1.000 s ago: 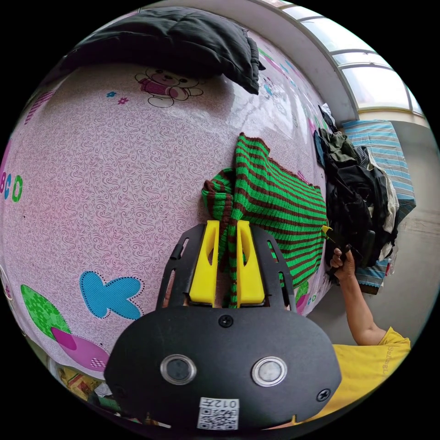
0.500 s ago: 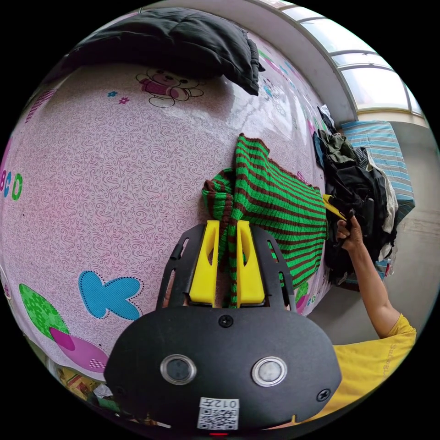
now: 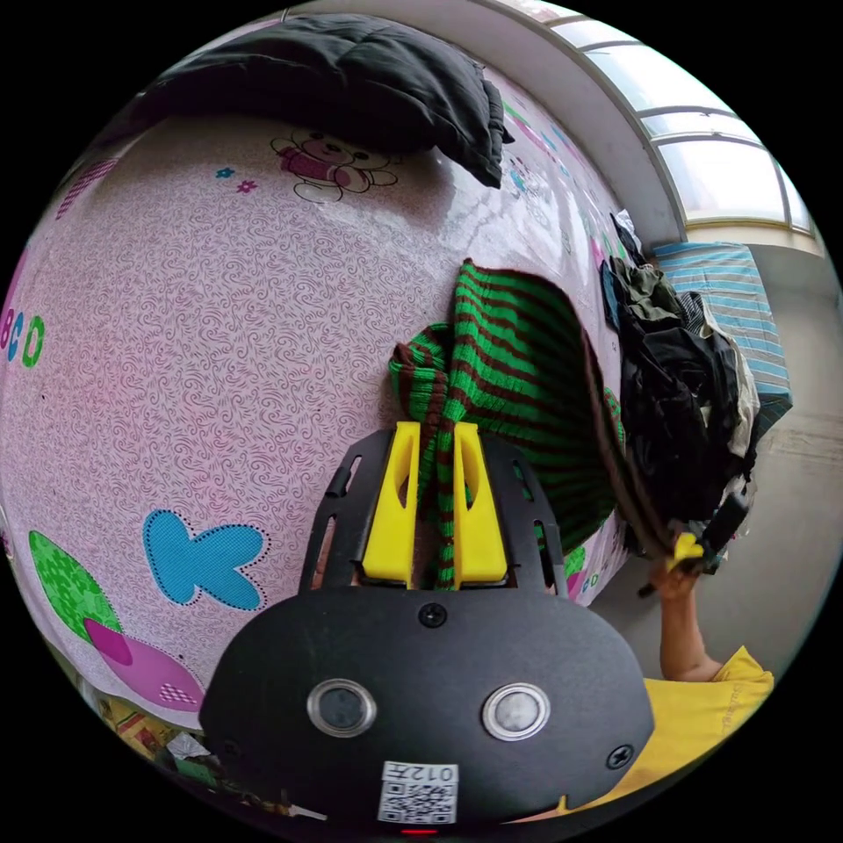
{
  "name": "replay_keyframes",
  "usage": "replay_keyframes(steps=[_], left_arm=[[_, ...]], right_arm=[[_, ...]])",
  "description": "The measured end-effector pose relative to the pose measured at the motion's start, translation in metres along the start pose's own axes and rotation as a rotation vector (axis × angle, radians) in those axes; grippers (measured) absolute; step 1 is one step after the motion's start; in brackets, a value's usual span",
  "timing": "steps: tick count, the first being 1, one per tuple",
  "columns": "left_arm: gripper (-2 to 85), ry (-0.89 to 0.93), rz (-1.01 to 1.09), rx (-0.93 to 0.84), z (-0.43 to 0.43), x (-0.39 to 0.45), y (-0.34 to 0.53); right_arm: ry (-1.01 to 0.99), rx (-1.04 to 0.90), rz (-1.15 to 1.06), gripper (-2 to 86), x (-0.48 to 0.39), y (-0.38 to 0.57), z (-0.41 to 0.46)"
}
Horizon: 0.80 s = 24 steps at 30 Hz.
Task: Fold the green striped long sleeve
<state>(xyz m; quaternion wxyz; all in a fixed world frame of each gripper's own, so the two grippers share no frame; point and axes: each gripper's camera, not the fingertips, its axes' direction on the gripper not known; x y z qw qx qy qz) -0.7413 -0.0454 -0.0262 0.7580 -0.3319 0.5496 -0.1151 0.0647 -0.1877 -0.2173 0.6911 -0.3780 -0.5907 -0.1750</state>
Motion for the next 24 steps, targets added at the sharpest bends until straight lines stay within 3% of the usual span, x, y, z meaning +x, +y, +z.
replay_keyframes(steps=[7, 10, 17, 21, 24], left_arm=[[3.1, 0.037, -0.004, 0.016, -0.006, -0.009, 0.014], [3.4, 0.025, -0.004, 0.013, -0.007, -0.009, 0.014], [3.9, 0.035, 0.001, 0.006, -0.010, -0.012, 0.012], [3.9, 0.082, -0.023, 0.018, -0.011, -0.021, 0.015], [4.0, 0.079, -0.026, 0.018, -0.012, -0.021, 0.015]], right_arm=[[0.125, -0.164, 0.140, 3.5, 0.005, 0.052, 0.081], [0.187, -0.100, 0.177, 6.3, 0.006, 0.050, 0.066], [0.472, 0.305, 0.311, 5.1, 0.026, 0.041, -0.019], [0.718, 0.180, 0.263, 6.6, 0.037, -0.003, 0.037], [0.861, 0.214, 0.327, 7.3, 0.048, -0.012, 0.066]])
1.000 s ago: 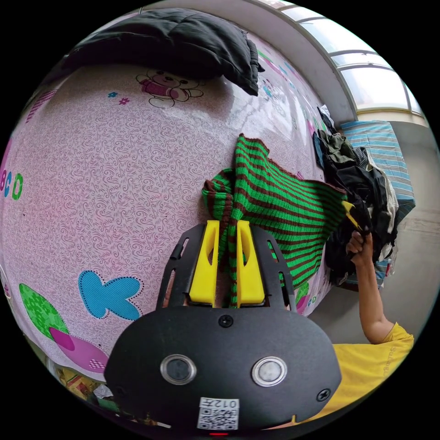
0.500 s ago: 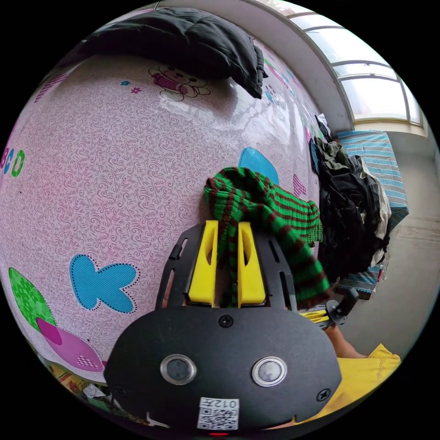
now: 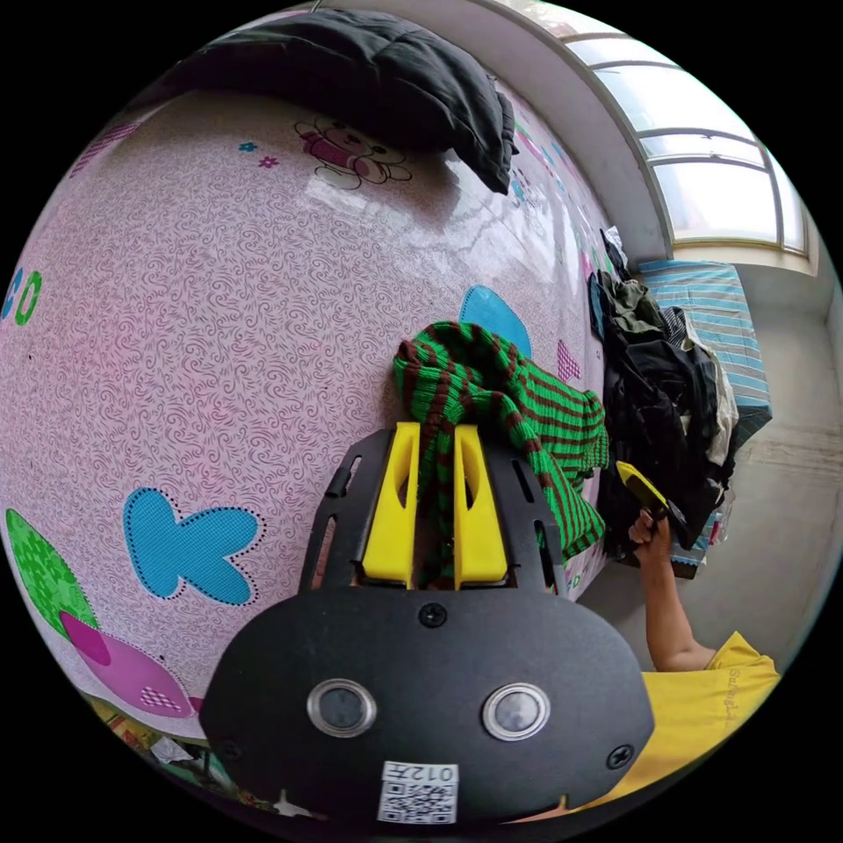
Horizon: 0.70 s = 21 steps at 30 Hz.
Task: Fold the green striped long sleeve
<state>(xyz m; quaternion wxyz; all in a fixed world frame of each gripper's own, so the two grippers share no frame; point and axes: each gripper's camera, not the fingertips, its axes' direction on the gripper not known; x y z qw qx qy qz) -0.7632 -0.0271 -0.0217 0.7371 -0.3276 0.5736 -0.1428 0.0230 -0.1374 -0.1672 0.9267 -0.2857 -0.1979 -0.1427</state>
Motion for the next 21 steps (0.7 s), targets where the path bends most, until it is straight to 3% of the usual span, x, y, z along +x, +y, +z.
replay_keyframes(steps=[14, 18, 21], left_arm=[[4.3, -0.007, 0.019, -0.023, -0.003, -0.001, -0.003], [4.4, -0.008, 0.021, -0.023, -0.004, -0.001, -0.003], [4.4, 0.003, 0.018, -0.022, -0.004, -0.003, -0.003]], right_arm=[[0.072, -0.007, 0.155, 7.7, -0.053, 0.023, 0.064], [0.115, 0.066, -0.011, 7.5, -0.095, 0.042, 0.052], [0.132, 0.005, -0.176, 7.9, -0.126, 0.059, 0.070]])
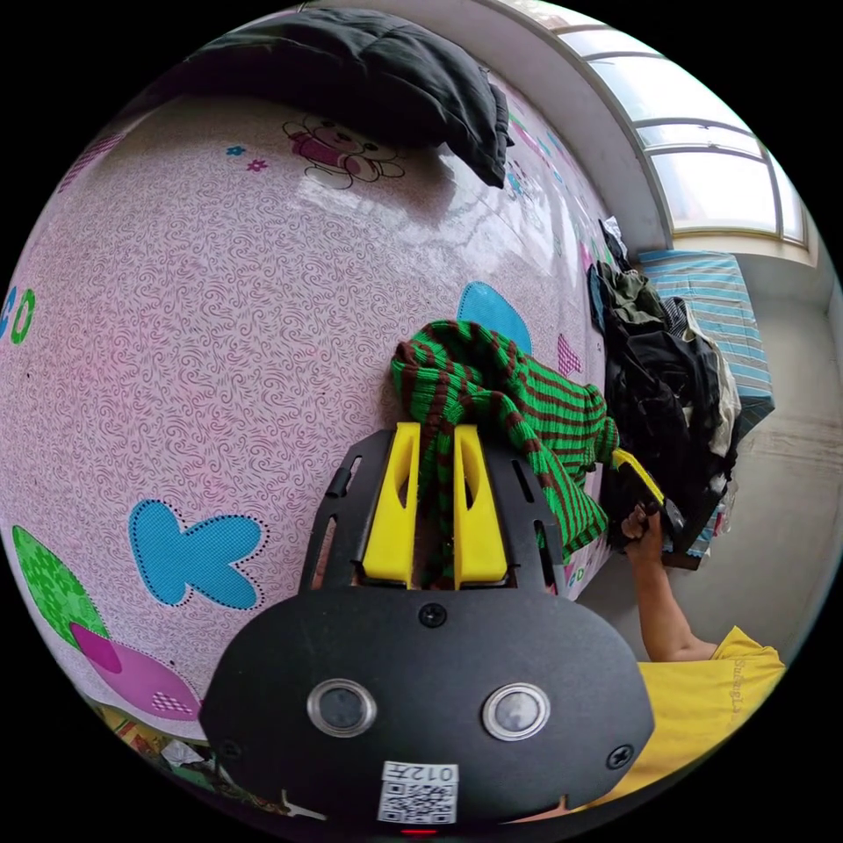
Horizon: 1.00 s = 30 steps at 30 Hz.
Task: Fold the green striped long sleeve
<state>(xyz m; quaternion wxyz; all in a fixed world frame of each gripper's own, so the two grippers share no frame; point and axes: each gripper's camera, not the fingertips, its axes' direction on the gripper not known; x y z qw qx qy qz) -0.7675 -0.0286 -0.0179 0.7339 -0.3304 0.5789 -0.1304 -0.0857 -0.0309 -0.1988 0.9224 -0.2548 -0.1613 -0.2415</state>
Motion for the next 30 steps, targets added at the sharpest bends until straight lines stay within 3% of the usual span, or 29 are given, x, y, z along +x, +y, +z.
replay_keyframes(steps=[10, 14, 21, 30], left_arm=[[4.7, 0.003, -0.006, -0.002, 0.000, -0.001, 0.000], [4.6, -0.003, -0.005, -0.003, 0.000, -0.001, 0.000], [4.4, -0.004, -0.008, -0.004, 0.000, -0.001, 0.000], [4.2, -0.001, -0.007, -0.004, 0.002, -0.002, -0.001]], right_arm=[[0.237, 0.081, 0.011, 9.5, -0.028, 0.029, -0.003], [0.118, 0.067, -0.158, 9.1, -0.050, 0.033, 0.006], [0.112, -0.033, -0.282, 9.0, -0.050, 0.028, 0.035], [0.095, -0.037, -0.170, 2.9, -0.023, 0.010, 0.027]])
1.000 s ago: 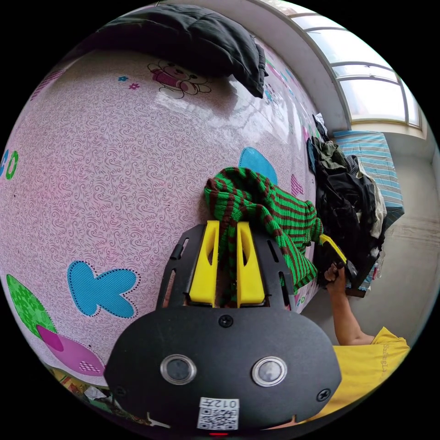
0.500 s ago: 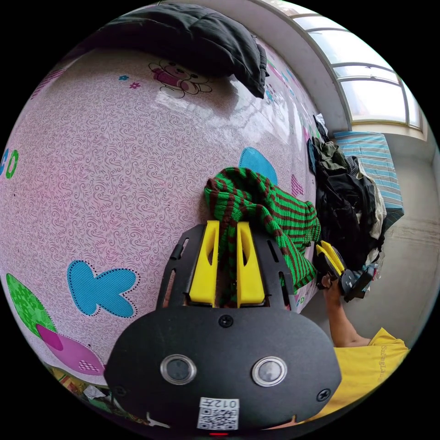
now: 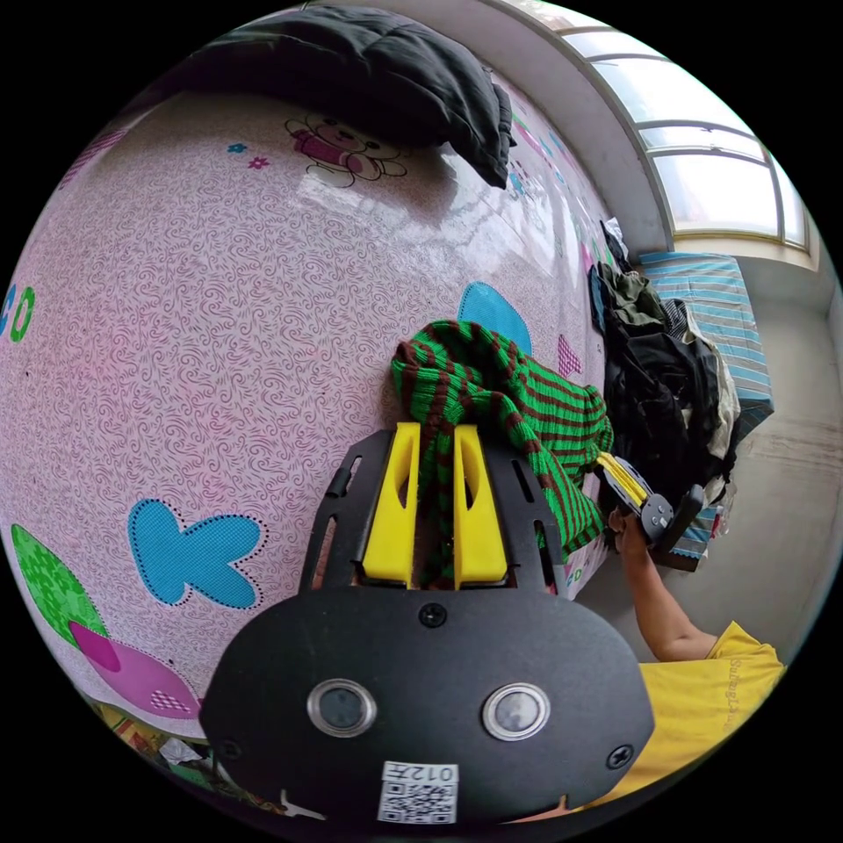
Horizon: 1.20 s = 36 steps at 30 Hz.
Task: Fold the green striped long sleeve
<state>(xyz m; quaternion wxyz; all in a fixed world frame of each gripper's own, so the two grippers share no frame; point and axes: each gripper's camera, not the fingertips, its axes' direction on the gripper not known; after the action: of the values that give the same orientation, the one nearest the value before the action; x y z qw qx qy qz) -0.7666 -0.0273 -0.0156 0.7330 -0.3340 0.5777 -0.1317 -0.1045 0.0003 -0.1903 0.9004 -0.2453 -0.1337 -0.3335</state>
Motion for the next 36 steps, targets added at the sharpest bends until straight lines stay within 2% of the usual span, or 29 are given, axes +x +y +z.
replay_keyframes(steps=[3, 8, 10, 12, 15, 20, 24, 29, 34, 36], left_arm=[[4.2, 0.001, -0.003, 0.000, 0.000, 0.000, 0.000], [4.2, -0.008, -0.002, 0.000, 0.001, 0.001, 0.000], [4.2, -0.008, -0.001, -0.001, 0.002, 0.001, 0.000], [4.2, -0.008, -0.003, -0.002, 0.002, 0.001, -0.001], [4.2, -0.012, -0.003, -0.003, 0.002, 0.002, -0.001], [4.3, -0.001, -0.002, 0.000, 0.003, 0.000, -0.001], [4.4, -0.006, -0.006, 0.007, 0.004, 0.001, 0.000], [4.3, -0.002, -0.013, 0.007, 0.004, 0.000, 0.000], [4.3, -0.007, -0.015, 0.002, 0.005, 0.001, -0.002], [4.4, -0.006, -0.017, 0.002, 0.005, 0.001, -0.002]], right_arm=[[-0.094, 0.073, 0.128, 2.3, 0.022, -0.001, -0.015], [-0.304, 0.208, 0.222, 2.2, 0.050, -0.003, -0.047], [-0.264, 0.116, 0.259, 2.3, 0.058, -0.003, -0.032], [-0.247, -0.065, 0.333, 2.7, 0.076, 0.003, -0.001], [-0.314, 0.015, 0.344, 3.5, 0.100, 0.011, -0.019], [-0.296, 0.039, 0.338, 4.8, 0.135, 0.022, -0.049], [-0.224, 0.072, 0.434, 4.7, 0.181, 0.035, -0.066], [-0.272, 0.086, 0.544, 4.6, 0.229, 0.033, -0.064], [-0.237, -0.013, 0.515, 7.8, 0.243, 0.014, -0.046], [-0.192, -0.045, 0.531, 6.4, 0.253, 0.011, -0.042]])
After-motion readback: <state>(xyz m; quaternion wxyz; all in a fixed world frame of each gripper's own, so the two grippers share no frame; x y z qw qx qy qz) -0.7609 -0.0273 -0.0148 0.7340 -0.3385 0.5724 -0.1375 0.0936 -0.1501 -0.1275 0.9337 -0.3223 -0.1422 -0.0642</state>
